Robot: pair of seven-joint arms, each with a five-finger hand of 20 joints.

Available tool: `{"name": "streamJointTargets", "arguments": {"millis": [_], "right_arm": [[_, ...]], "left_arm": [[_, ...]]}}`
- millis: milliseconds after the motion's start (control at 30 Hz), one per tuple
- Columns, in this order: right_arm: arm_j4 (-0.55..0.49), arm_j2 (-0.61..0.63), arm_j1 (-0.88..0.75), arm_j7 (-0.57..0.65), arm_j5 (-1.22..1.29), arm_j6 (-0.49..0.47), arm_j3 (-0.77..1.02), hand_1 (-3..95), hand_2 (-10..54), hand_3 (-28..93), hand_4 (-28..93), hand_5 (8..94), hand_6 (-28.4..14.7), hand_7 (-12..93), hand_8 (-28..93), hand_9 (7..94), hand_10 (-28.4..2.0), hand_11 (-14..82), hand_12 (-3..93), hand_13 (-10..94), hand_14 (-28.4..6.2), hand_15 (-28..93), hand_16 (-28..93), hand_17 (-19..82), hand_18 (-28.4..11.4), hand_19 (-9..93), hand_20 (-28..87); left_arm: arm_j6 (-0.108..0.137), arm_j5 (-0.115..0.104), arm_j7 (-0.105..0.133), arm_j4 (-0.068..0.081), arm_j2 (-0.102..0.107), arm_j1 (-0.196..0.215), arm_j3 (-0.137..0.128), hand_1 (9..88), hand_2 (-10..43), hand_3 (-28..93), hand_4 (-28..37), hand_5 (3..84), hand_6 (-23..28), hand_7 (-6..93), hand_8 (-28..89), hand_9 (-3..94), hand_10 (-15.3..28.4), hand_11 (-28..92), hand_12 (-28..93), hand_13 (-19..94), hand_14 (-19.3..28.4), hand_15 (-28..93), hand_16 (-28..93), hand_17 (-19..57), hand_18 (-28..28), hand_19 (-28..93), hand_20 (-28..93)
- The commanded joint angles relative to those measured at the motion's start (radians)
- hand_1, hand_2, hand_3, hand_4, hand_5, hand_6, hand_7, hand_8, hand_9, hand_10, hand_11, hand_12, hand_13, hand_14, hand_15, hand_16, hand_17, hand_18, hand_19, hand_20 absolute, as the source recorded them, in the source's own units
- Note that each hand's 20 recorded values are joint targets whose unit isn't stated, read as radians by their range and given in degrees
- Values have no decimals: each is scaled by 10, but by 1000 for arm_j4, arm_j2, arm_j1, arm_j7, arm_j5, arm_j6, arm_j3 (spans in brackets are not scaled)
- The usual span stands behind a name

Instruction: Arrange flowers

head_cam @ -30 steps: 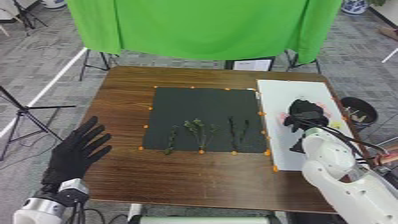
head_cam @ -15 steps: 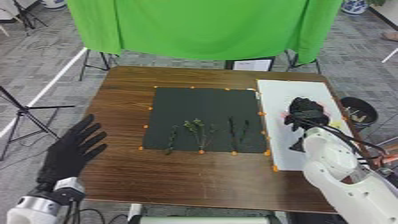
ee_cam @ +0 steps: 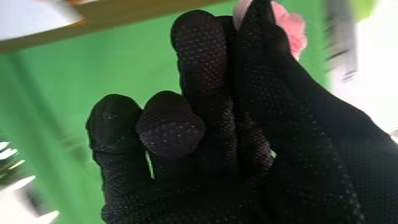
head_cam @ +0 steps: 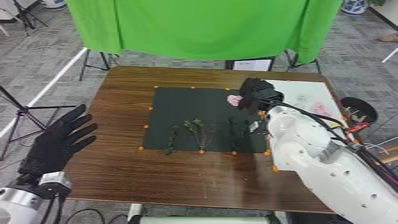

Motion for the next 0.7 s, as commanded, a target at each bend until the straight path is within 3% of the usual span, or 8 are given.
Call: {"name": "streamJointTargets", "arguments": {"millis": [33, 333, 700], "right_arm": [[32, -186, 141, -94, -11, -121, -185, 452, -95, 860, -216, 755, 7, 432, 51, 893, -80, 203, 468, 722, -75, 796, 362, 362, -212, 932, 540], [102, -316, 190, -132, -88, -235, -306, 446, -95, 863, -208, 755, 7, 437, 49, 892, -81, 211, 466, 720, -77, 799, 361, 360, -213, 932, 543], [198, -418, 226, -110, -165, -241, -381, 443, -95, 865, -206, 755, 8, 442, 46, 891, -80, 216, 468, 720, -78, 801, 360, 359, -215, 932, 543]], "left_arm": [[15, -2, 0, -7, -5, 8, 4, 245, -57, 697, -281, 238, 27, 170, -97, 207, 100, 129, 202, 143, 139, 200, 48, -117, 202, 319, 97], [38, -3, 22, -13, -5, 12, 12, 245, -55, 696, -281, 237, 26, 171, -97, 206, 100, 129, 202, 142, 138, 199, 49, -116, 202, 318, 97], [57, 1, 36, -10, 7, 6, 25, 245, -54, 697, -280, 238, 26, 172, -98, 206, 100, 129, 202, 141, 138, 201, 48, -115, 200, 315, 97]]}}
